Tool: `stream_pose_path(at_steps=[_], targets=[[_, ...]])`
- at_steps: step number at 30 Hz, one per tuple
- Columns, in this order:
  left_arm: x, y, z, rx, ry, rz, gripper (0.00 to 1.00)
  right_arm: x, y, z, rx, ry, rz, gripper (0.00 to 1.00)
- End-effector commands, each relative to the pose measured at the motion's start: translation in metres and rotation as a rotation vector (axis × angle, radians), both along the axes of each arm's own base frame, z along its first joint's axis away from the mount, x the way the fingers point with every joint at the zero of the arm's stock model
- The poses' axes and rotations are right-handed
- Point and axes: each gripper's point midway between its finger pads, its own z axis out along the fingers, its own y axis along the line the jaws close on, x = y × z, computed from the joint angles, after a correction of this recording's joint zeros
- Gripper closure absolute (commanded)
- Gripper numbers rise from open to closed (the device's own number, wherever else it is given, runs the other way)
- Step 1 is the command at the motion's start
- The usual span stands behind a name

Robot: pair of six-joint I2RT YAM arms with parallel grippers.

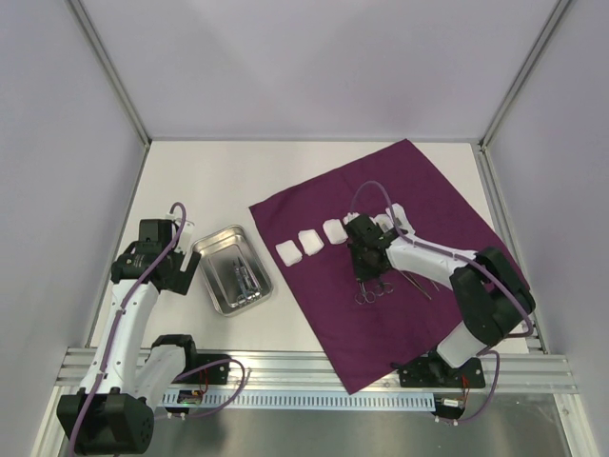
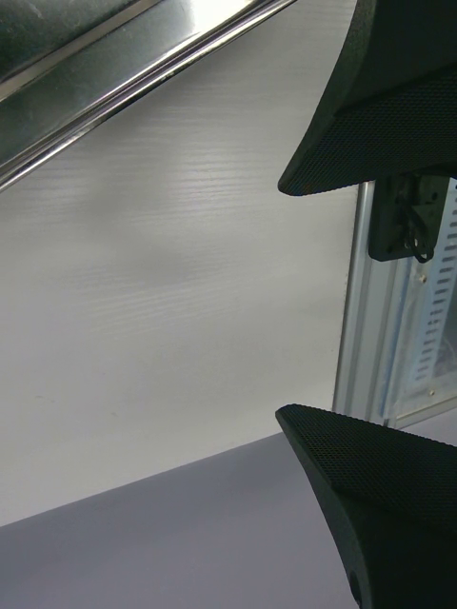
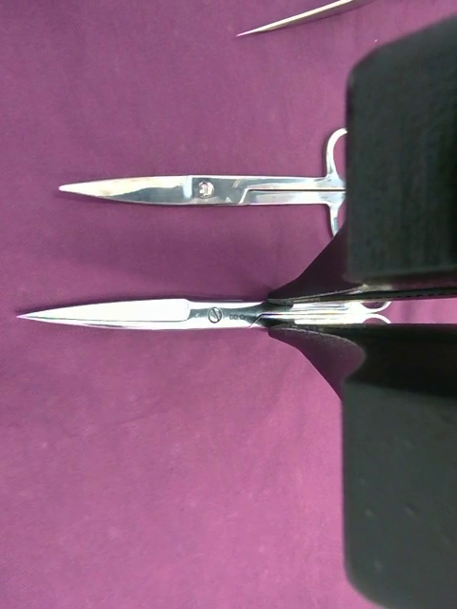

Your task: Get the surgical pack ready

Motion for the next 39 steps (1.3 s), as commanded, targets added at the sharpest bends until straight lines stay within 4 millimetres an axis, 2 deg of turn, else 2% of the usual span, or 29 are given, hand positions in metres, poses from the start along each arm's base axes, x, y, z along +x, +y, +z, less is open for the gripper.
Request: stream_pose_path(at_steps=[1, 11, 17, 20, 24, 27, 37, 39], targets=[[0.001, 0.001, 0.000, -0.003, -0.011, 0.014, 0.00, 0.004, 0.003, 0.014, 0.037, -0.041, -0.005, 0.99], [0.002, 0.001, -0.001, -0.005, -0.005, 0.013, 0.00, 0.004, 0.007, 0.021, 0.061, -0.048, 0.003, 0.99], [0.001, 0.001, -0.001, -0.005, -0.005, 0.011, 0.00, 0.002, 0.002, 0.009, 0.019, -0.022, -0.006, 1.00], [0.002, 0.001, -0.001, -0.006, -0.006, 0.009, 0.00, 0.003, -0.001, 0.009, 0.013, -0.027, -0.017, 0.99], [0.002, 0.000, -0.001, -0.008, -0.005, 0.008, 0.00, 0.005, -0.003, 0.011, -0.003, -0.034, -0.025, 0.88], [0.002, 0.000, -0.001, -0.008, -0.006, 0.008, 0.00, 0.005, 0.000, 0.006, -0.004, -0.019, -0.017, 0.83], [0.002, 0.000, -0.001, -0.008, -0.006, 0.008, 0.00, 0.015, 0.001, 0.001, -0.005, -0.006, -0.023, 0.78], [0.001, 0.000, -0.002, -0.008, -0.005, 0.009, 0.00, 0.015, 0.002, -0.001, -0.003, 0.000, -0.018, 0.75]])
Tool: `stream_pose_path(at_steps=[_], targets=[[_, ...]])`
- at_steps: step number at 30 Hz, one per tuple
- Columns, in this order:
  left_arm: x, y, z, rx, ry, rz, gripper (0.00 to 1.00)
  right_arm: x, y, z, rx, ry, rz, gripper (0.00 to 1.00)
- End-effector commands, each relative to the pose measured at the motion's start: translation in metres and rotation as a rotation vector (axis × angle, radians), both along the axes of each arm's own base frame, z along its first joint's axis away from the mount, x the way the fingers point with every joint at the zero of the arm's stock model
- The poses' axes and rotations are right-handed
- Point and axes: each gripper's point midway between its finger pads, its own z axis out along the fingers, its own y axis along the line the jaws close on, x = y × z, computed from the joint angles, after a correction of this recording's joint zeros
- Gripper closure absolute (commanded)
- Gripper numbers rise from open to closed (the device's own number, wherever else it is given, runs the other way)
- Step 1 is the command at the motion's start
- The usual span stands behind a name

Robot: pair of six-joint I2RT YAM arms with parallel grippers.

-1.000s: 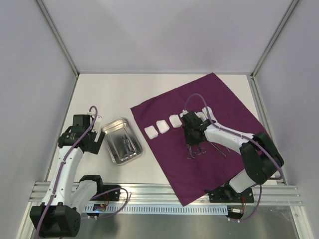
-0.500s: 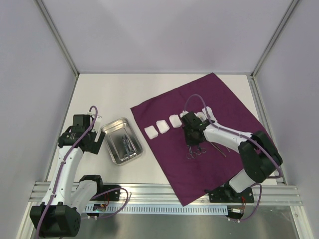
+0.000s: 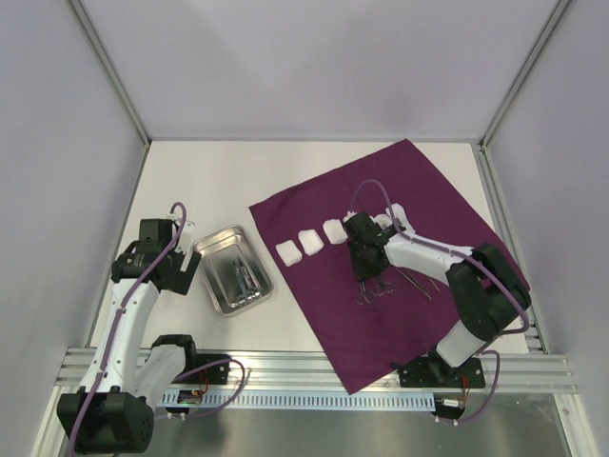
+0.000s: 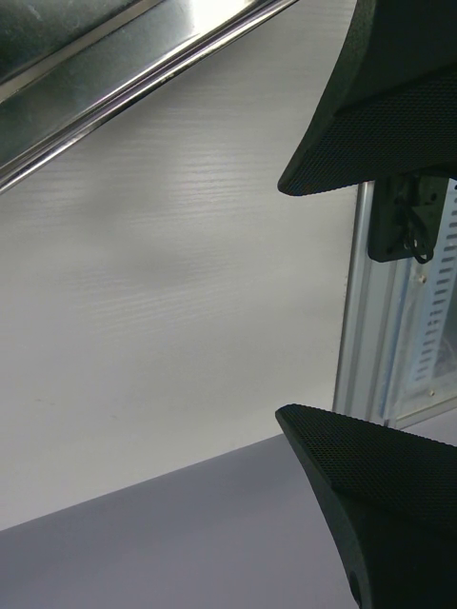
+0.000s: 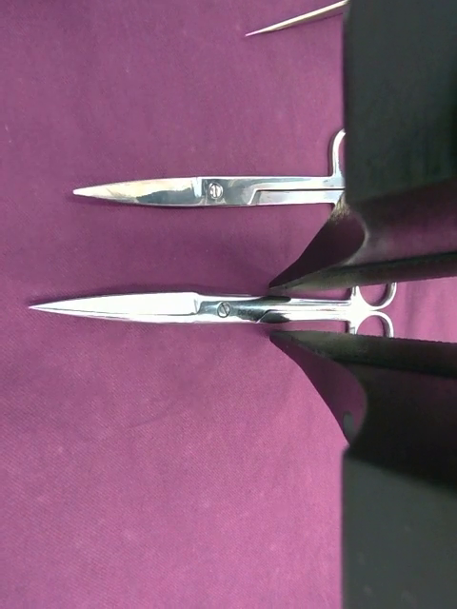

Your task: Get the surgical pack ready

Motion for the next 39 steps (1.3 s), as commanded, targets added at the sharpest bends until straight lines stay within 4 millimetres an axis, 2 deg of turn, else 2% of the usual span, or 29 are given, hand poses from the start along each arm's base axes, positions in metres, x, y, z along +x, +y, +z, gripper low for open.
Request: stream_pose_path(at_steps=[1, 5, 8, 14, 19, 25, 34, 39], targets=[[0.002, 0.000, 0.000, -0.007, -0.012, 0.009, 0.00, 0.013, 0.003, 0.000, 0.004, -0.019, -0.002, 0.73], [0.001, 0.001, -0.001, -0.005, -0.010, 0.010, 0.00, 0.014, -0.002, -0.010, -0.004, -0.001, -0.016, 0.71], [0.002, 0.001, 0.000, -0.004, -0.013, 0.009, 0.00, 0.013, -0.006, -0.019, -0.005, 0.011, -0.028, 0.75], [0.002, 0.001, 0.000, -0.006, -0.013, 0.009, 0.00, 0.008, -0.009, -0.031, -0.020, 0.039, -0.027, 0.99], [0.001, 0.001, 0.000, -0.006, -0.011, 0.009, 0.00, 0.007, -0.010, -0.024, -0.013, 0.023, -0.028, 1.00], [0.002, 0.000, 0.000, -0.006, -0.013, 0.008, 0.00, 0.013, -0.006, -0.002, 0.030, -0.053, -0.023, 1.00], [0.002, 0.001, 0.000, -0.004, -0.015, 0.012, 0.00, 0.010, -0.007, -0.001, 0.038, -0.061, -0.019, 1.00], [0.001, 0.001, 0.000, -0.005, -0.014, 0.013, 0.00, 0.006, 0.000, 0.007, 0.054, -0.074, -0.007, 0.99]])
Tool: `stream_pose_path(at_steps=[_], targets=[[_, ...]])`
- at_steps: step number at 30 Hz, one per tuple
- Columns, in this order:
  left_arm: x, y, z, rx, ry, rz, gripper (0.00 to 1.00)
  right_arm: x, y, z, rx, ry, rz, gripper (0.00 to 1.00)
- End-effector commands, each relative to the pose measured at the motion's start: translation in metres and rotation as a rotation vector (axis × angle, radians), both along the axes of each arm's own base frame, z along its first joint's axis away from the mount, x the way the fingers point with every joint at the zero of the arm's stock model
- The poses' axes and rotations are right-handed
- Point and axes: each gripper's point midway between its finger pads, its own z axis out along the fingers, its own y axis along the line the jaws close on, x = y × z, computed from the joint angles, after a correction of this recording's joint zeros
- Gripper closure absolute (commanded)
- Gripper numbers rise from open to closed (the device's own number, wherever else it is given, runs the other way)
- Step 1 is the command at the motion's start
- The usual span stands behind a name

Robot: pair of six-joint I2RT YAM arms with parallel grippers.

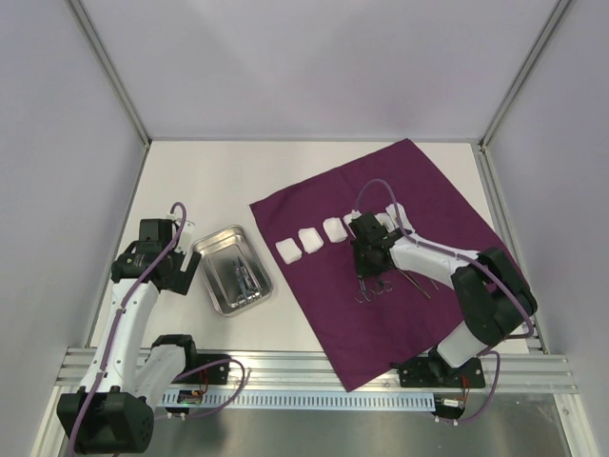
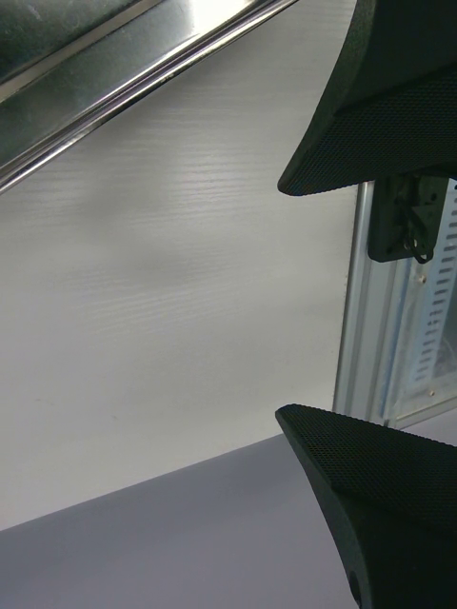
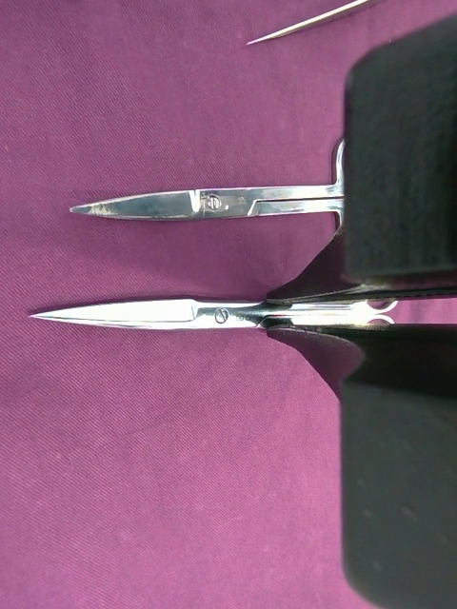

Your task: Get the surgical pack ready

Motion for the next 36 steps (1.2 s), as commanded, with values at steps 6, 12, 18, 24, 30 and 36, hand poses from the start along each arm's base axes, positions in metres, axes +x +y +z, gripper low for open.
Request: stream_pose_path(at_steps=[6, 12, 18, 24, 30, 36], targets=[[0.002, 0.001, 0.000, -0.005, -0.015, 0.010, 0.00, -0.002, 0.005, 0.014, 0.011, -0.052, 0.010, 0.99], [0.002, 0.001, 0.000, -0.004, -0.017, 0.012, 0.00, -0.003, 0.009, 0.015, 0.012, -0.058, 0.019, 1.00], [0.002, 0.001, 0.000, -0.004, -0.017, 0.012, 0.00, -0.002, 0.019, 0.024, 0.031, -0.073, 0.027, 0.99], [0.001, 0.001, 0.000, -0.006, -0.017, 0.011, 0.00, 0.002, 0.016, 0.031, -0.002, -0.090, 0.023, 1.00], [0.001, 0.001, 0.000, -0.004, -0.013, 0.009, 0.00, -0.009, 0.006, 0.034, -0.023, -0.062, 0.001, 0.93], [0.002, 0.000, 0.000, -0.008, -0.014, 0.005, 0.00, -0.016, -0.002, 0.026, -0.031, -0.041, -0.016, 0.76]])
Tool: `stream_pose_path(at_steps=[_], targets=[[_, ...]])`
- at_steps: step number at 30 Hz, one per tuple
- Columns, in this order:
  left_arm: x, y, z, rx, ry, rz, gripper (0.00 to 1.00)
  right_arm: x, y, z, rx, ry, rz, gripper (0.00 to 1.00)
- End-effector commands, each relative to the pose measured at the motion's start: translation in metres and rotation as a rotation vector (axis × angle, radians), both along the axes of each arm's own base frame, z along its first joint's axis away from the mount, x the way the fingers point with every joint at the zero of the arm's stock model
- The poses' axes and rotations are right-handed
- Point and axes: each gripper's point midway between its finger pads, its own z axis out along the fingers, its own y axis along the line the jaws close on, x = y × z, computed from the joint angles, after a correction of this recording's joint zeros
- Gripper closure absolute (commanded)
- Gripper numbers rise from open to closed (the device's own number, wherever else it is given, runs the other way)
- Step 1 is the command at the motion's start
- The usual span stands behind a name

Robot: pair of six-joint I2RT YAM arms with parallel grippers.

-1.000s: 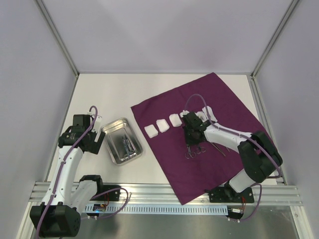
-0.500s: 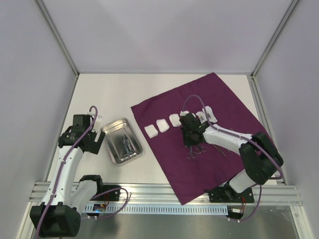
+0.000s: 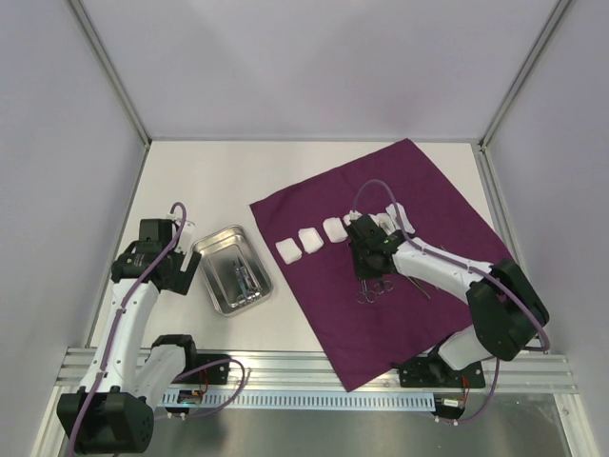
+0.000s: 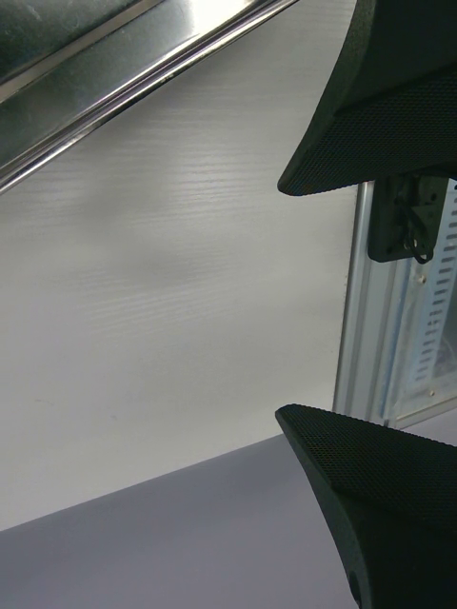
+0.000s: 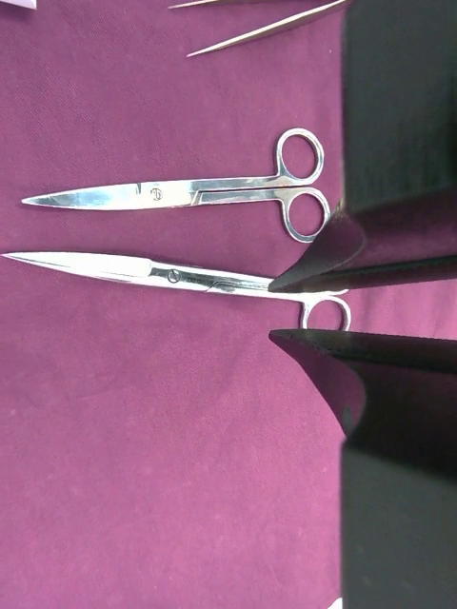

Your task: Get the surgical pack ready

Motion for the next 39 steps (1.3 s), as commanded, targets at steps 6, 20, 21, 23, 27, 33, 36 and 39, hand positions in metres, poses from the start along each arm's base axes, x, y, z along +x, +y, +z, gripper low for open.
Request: stream_pose_path(at_steps=[6, 20, 21, 23, 27, 33, 36, 39], targets=[[0.002, 0.000, 0.000, -0.008, -0.015, 0.008, 0.00, 0.005, -0.004, -0.009, -0.010, 0.024, -0.025, 0.72], [0.002, 0.000, -0.001, -0.010, -0.013, 0.005, 0.00, -0.006, -0.017, -0.051, -0.053, 0.103, -0.047, 0.74], [0.002, 0.000, -0.001, -0.008, -0.013, 0.006, 0.00, -0.006, -0.018, -0.053, -0.060, 0.104, -0.048, 0.75], [0.001, 0.000, -0.001, -0.010, -0.011, 0.004, 0.00, -0.008, -0.020, -0.055, -0.068, 0.111, -0.049, 0.83], [0.002, 0.000, -0.001, -0.010, -0.011, 0.004, 0.00, -0.007, -0.021, -0.052, -0.072, 0.103, -0.050, 0.99], [0.002, 0.000, -0.001, -0.008, -0.012, 0.003, 0.00, -0.001, -0.024, -0.033, -0.076, 0.054, -0.050, 0.99], [0.002, 0.000, -0.001, -0.007, -0.011, 0.004, 0.00, 0.001, -0.023, -0.020, -0.062, 0.014, -0.049, 1.00], [0.002, 0.000, -0.001, -0.008, -0.013, 0.003, 0.00, 0.004, -0.021, -0.010, -0.046, -0.016, -0.044, 0.99]])
